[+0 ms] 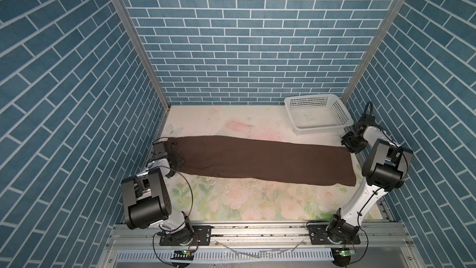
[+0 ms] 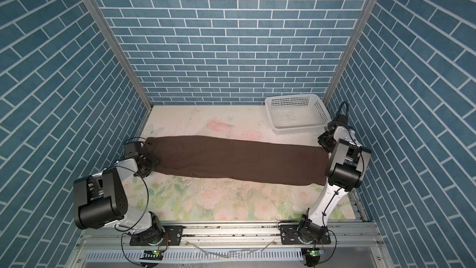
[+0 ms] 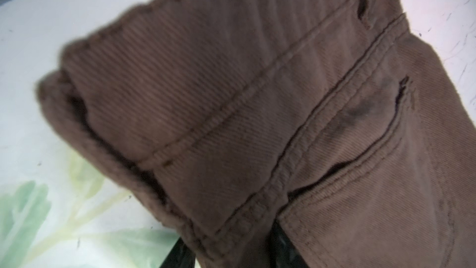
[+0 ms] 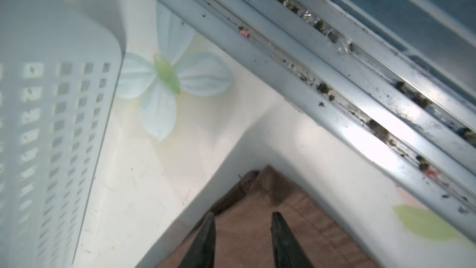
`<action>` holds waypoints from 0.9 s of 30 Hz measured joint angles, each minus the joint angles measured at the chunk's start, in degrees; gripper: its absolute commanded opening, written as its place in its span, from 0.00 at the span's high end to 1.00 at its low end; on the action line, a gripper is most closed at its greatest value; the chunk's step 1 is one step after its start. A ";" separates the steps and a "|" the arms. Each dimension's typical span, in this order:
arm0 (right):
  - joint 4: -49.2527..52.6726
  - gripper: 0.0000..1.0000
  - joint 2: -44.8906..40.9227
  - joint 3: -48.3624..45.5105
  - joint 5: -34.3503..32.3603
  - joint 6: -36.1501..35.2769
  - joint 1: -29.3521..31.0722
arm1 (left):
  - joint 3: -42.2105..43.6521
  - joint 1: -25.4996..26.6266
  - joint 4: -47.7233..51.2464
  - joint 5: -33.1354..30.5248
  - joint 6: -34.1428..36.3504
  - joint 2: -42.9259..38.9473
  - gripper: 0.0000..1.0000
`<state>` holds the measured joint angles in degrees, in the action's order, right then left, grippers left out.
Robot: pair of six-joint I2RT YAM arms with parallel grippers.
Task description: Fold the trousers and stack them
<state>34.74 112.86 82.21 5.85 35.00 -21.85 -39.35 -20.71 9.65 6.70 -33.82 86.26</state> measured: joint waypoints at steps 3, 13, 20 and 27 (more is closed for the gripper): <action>-0.33 0.59 -0.13 -0.24 0.83 0.22 -0.94 | 0.09 0.00 0.02 -0.09 -0.02 -0.13 0.54; 0.83 0.34 -21.90 -18.27 -1.14 -2.86 0.04 | 1.79 2.16 2.36 -3.28 0.17 -4.02 0.50; 3.39 0.19 -36.59 -34.82 -4.92 -3.34 2.56 | 1.14 12.20 7.76 -10.84 0.07 -15.45 0.47; 2.75 0.19 -37.03 -41.90 -5.62 -3.28 2.56 | -0.79 20.24 12.81 -14.62 -3.39 -24.72 0.41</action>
<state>37.50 75.83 40.32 0.23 31.73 -19.29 -40.14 -0.47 22.46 -7.92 -37.21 61.54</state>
